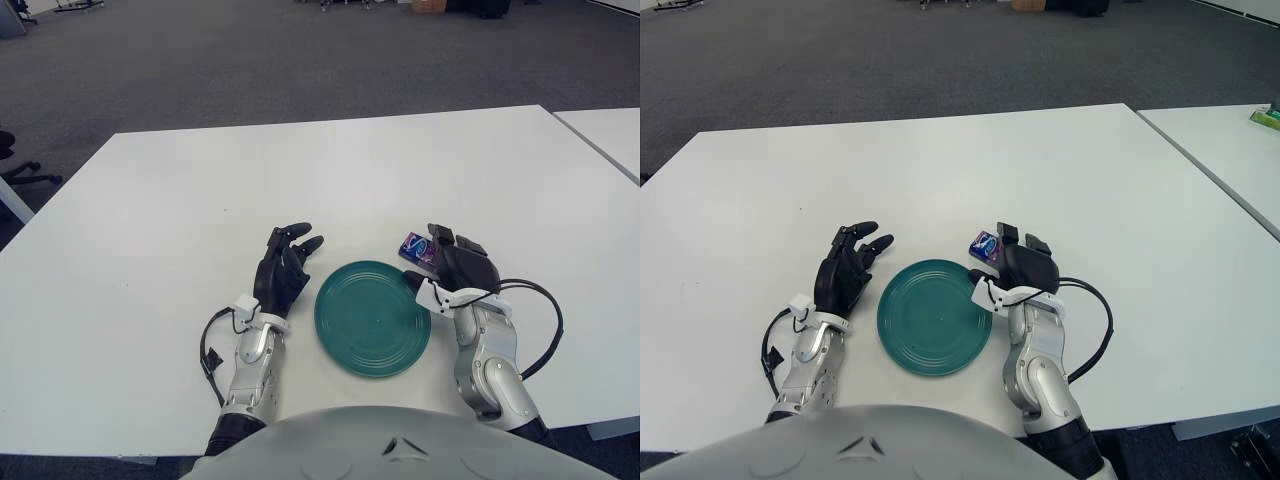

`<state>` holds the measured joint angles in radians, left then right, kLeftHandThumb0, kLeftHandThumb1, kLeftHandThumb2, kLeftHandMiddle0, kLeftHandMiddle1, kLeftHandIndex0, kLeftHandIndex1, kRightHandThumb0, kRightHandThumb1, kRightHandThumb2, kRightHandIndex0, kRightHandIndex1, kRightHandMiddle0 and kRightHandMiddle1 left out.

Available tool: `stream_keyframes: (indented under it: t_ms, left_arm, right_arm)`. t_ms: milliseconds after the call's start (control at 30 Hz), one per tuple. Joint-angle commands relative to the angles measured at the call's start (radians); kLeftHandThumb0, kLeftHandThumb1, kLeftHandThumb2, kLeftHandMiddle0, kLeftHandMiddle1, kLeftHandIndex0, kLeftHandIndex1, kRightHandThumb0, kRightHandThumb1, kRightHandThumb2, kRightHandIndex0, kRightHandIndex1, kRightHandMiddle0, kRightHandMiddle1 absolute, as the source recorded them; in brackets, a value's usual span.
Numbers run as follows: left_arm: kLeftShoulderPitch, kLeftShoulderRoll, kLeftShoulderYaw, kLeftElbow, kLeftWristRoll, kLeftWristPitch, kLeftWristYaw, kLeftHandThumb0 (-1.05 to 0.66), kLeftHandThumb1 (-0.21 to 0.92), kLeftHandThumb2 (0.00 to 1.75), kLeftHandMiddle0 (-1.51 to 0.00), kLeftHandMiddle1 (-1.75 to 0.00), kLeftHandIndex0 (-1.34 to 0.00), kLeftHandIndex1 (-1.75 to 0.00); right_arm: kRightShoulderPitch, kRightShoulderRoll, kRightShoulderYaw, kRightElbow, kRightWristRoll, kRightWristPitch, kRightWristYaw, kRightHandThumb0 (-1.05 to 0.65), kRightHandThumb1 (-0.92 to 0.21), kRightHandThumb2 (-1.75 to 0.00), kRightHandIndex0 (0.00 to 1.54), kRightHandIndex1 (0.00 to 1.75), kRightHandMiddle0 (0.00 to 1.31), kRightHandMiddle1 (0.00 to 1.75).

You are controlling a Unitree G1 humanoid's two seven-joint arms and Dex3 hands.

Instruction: Put the gum into the plate.

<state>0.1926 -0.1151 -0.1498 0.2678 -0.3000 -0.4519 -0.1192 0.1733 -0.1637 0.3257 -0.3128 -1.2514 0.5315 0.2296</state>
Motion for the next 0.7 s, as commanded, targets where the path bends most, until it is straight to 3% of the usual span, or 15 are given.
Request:
stream_keyframes:
  t_ms: [0, 667]
  left_arm:
    - [0.055, -0.068, 0.003, 0.043, -0.018, 0.034, -0.011, -0.96, 0.92, 0.93, -0.41, -0.79, -0.18, -1.17]
    - [0.066, -0.078, -0.001, 0.036, -0.038, 0.03, -0.026, -0.95, 0.92, 0.92, -0.42, -0.83, -0.18, -1.18]
  right_arm:
    - [-0.019, -0.005, -0.009, 0.011, 0.017, -0.01, -0.019, -1.0, -0.92, -0.55, 0.24, 0.03, 0.0, 0.42]
    - [-0.042, -0.032, -0.042, 0.1, 0.097, -0.032, -0.097, -0.99, -0.92, -0.55, 0.27, 0.04, 0.0, 0.51]
